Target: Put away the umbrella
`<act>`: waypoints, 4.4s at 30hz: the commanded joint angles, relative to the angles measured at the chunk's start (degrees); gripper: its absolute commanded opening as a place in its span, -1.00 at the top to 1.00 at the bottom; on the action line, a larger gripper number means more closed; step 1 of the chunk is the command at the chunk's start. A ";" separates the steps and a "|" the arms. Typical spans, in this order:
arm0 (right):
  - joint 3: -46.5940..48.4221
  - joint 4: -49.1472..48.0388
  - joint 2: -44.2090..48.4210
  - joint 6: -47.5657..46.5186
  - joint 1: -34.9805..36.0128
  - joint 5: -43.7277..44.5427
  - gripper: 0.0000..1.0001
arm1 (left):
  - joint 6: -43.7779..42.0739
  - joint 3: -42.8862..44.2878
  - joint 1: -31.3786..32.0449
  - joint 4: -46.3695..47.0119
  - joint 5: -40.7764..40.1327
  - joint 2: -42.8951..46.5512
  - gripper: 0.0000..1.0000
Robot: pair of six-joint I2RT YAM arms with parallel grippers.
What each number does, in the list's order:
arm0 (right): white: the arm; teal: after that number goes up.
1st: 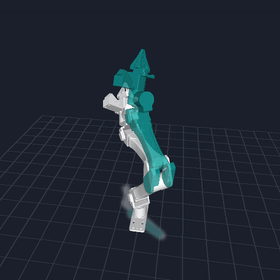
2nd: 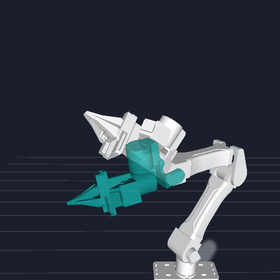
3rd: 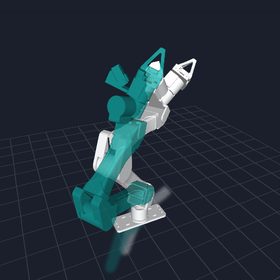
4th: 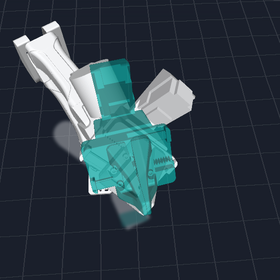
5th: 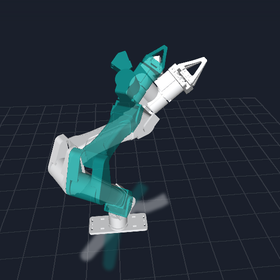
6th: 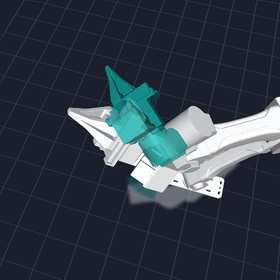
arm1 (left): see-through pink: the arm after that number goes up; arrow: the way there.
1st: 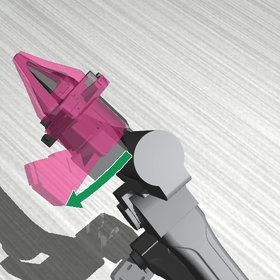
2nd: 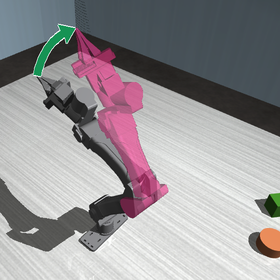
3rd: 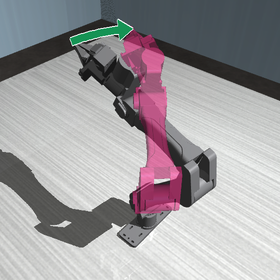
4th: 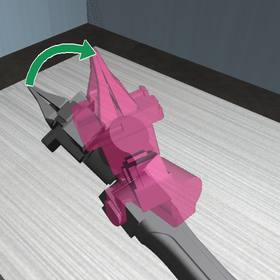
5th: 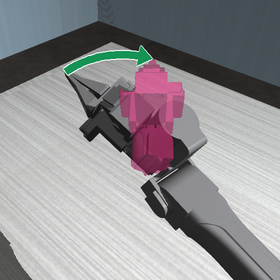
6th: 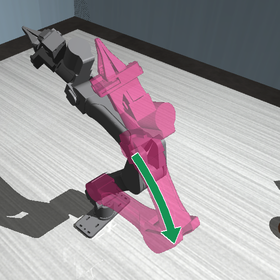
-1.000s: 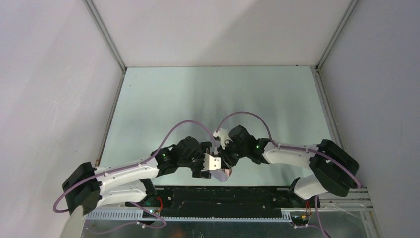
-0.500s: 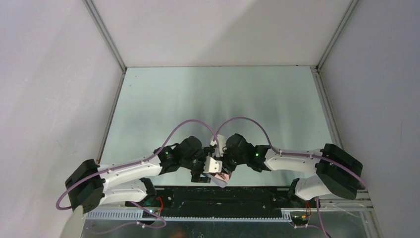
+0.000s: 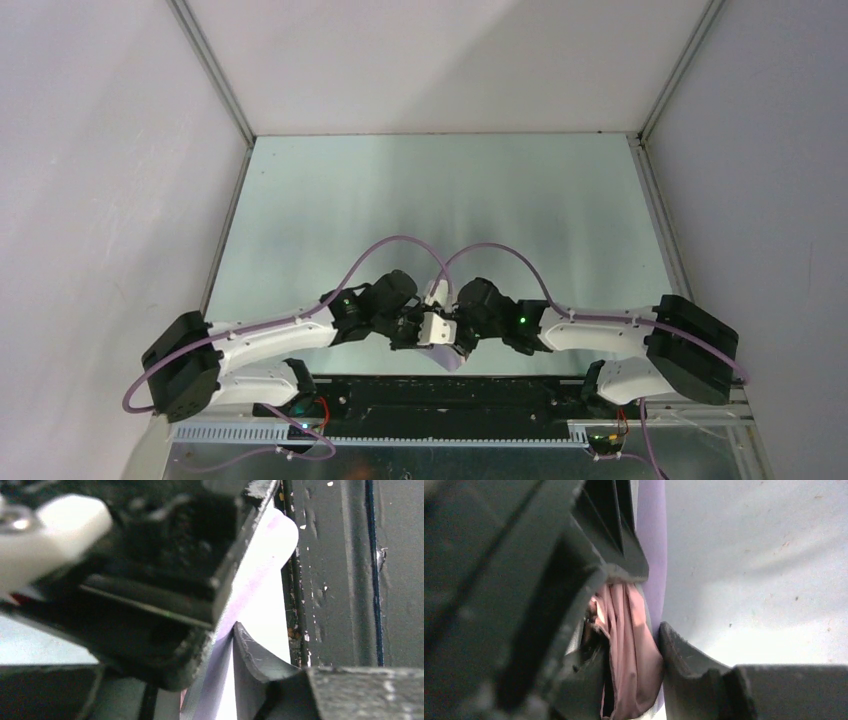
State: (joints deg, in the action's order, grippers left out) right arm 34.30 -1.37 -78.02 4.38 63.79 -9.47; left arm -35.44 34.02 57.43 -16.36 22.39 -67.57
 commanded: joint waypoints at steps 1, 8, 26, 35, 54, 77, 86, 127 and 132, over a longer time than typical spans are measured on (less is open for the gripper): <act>-0.84 -4.90 2.95 -1.30 -1.43 -9.91 0.59 | -0.02 2.75 2.62 0.25 -0.22 -2.33 0.40; -3.19 -4.64 7.24 3.36 -9.32 -16.79 0.01 | 0.60 1.27 3.50 1.67 -4.29 1.08 0.64; -6.87 5.12 24.37 24.50 -28.12 -17.00 -0.64 | 13.52 9.30 6.03 1.39 -20.69 -5.78 1.00; -7.67 13.04 30.80 44.43 -30.33 1.04 -0.98 | 34.02 7.44 6.09 14.22 -33.21 -0.61 1.00; -9.89 -14.92 32.11 56.23 -38.05 -18.14 -0.99 | 40.89 9.79 6.03 14.40 -34.46 8.28 1.00; -5.84 -30.60 25.64 20.47 -25.32 -30.29 -0.99 | 39.61 19.99 3.65 2.57 -21.01 16.72 1.00; -4.36 -37.65 23.69 25.06 -24.03 -28.97 -0.31 | 39.73 20.77 3.65 2.72 -16.85 13.70 1.00; -4.24 -38.60 24.75 36.21 -31.19 -36.62 -0.67 | 35.54 21.15 -3.22 -10.26 5.17 12.50 1.00; -5.93 -26.51 30.13 37.56 -33.48 -28.48 -0.85 | 33.05 22.62 -3.27 -12.80 -2.36 12.81 1.00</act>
State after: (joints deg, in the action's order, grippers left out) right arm 27.57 -37.98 -51.42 40.71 31.40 -46.35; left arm 0.82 52.93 53.98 -28.99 26.13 -56.25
